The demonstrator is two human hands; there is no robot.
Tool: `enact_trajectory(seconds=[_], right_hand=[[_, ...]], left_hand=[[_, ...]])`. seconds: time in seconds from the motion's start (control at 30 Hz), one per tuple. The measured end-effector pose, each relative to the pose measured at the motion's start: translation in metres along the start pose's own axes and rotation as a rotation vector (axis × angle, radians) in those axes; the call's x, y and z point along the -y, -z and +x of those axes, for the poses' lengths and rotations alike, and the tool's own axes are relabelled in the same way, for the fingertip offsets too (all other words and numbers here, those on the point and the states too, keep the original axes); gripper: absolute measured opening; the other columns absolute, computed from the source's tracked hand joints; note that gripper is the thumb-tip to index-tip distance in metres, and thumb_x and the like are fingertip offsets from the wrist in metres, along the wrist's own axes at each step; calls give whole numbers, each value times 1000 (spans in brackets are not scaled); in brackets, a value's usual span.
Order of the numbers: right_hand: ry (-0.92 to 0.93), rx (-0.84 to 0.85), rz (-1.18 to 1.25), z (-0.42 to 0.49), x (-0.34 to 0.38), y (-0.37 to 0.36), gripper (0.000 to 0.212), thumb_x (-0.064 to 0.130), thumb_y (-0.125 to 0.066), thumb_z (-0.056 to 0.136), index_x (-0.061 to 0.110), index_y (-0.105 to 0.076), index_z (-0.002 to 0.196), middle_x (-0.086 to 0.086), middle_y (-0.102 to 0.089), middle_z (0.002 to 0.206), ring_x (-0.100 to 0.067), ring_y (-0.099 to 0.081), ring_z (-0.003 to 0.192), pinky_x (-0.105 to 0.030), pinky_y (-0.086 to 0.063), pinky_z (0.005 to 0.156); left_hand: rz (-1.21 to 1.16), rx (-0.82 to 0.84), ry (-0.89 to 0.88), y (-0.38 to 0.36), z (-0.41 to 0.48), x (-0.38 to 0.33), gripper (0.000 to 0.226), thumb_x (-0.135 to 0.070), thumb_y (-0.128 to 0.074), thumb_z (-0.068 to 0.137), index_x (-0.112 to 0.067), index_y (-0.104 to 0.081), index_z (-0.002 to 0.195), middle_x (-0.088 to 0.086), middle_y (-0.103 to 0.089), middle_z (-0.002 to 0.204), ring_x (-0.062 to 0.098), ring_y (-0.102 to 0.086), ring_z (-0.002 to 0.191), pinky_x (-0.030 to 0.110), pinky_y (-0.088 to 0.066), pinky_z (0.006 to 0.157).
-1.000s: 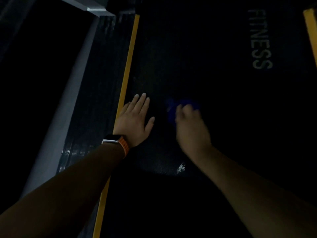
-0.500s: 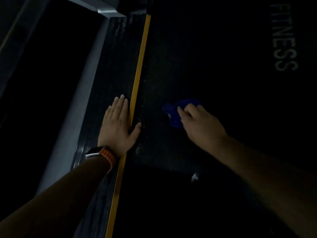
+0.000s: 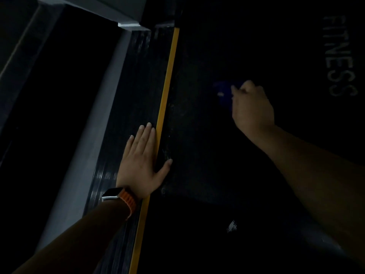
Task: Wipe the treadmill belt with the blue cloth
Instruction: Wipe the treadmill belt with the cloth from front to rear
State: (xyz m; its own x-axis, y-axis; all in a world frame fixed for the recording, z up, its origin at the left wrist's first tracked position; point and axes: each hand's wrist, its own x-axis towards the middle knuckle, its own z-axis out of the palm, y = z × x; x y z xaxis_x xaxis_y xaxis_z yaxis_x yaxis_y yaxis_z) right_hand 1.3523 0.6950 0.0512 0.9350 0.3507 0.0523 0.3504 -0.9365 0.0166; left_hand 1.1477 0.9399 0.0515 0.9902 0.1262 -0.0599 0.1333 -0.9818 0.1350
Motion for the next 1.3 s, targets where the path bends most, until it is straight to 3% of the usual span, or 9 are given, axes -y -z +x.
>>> enact_trajectory(seconds=[0.07,0.27,0.43,0.63,0.73,0.83,1.07,1.23,1.3], right_hand=[[-177,5,86,-3,27,6,69,25,-66,87,11,-35,147,-16,-42,127,-32,-49,103,-40,-49,81],[448,98,169,-30,52,4,63,20,-65,88,18,-41,146,-6,-46,122,-25,-51,98,-32,-47,75],[56,19,127,15,57,10,66,21,-63,89,13,-34,148,-14,-40,134,-33,-48,108,-40,-47,87],[611,38,99,-14,69,13,64,21,-59,89,17,-36,148,-9,-45,128,-31,-45,107,-40,-45,81],[335,-52,-6,42,67,9,56,22,-57,91,21,-43,145,-12,-48,124,-37,-44,109,-45,-43,81],[182,-24,206,36,86,2,52,15,-59,92,16,-47,143,-12,-46,127,-36,-42,114,-42,-44,87],[881,104,231,-46,90,1,50,14,-61,88,18,-55,137,-5,-52,117,-27,-46,99,-37,-49,77],[321,-11,300,-24,114,3,47,11,-57,92,18,-53,138,-7,-47,123,-30,-43,105,-36,-44,80],[423,39,318,-80,125,2,48,12,-64,86,18,-55,133,-6,-48,121,-27,-45,103,-33,-45,76]], left_hand=[[-3,-4,-2,-1,0,0,93,-69,-35,96,-9,-13,164,4,-5,173,16,0,160,46,-8,130],[-3,-4,-8,2,1,-1,93,-69,-36,96,-10,-12,164,5,-5,173,17,0,160,46,-8,130],[-24,-20,-8,0,1,1,93,-68,-38,96,-9,-15,164,4,-7,173,17,-1,160,45,-8,130],[-12,-9,-3,1,2,0,93,-68,-39,96,-10,-14,164,4,-5,173,15,2,160,42,-3,130],[-22,-25,-1,-1,2,0,91,-67,-37,97,-11,-14,164,3,-6,173,15,1,160,41,-3,130],[-48,-50,-16,-2,2,3,87,-63,-39,98,-10,-16,164,4,-9,173,16,-2,160,41,-3,130],[-64,19,-135,5,0,19,83,-55,-40,99,-9,-16,164,8,-6,173,20,0,160,39,0,130],[-35,21,-215,6,-4,35,74,-49,-35,104,-10,-15,164,7,-7,173,20,-1,160,41,-4,130],[-60,12,-214,5,-4,34,72,-47,-33,104,-10,-17,164,7,-9,172,20,-3,160,40,-5,130]])
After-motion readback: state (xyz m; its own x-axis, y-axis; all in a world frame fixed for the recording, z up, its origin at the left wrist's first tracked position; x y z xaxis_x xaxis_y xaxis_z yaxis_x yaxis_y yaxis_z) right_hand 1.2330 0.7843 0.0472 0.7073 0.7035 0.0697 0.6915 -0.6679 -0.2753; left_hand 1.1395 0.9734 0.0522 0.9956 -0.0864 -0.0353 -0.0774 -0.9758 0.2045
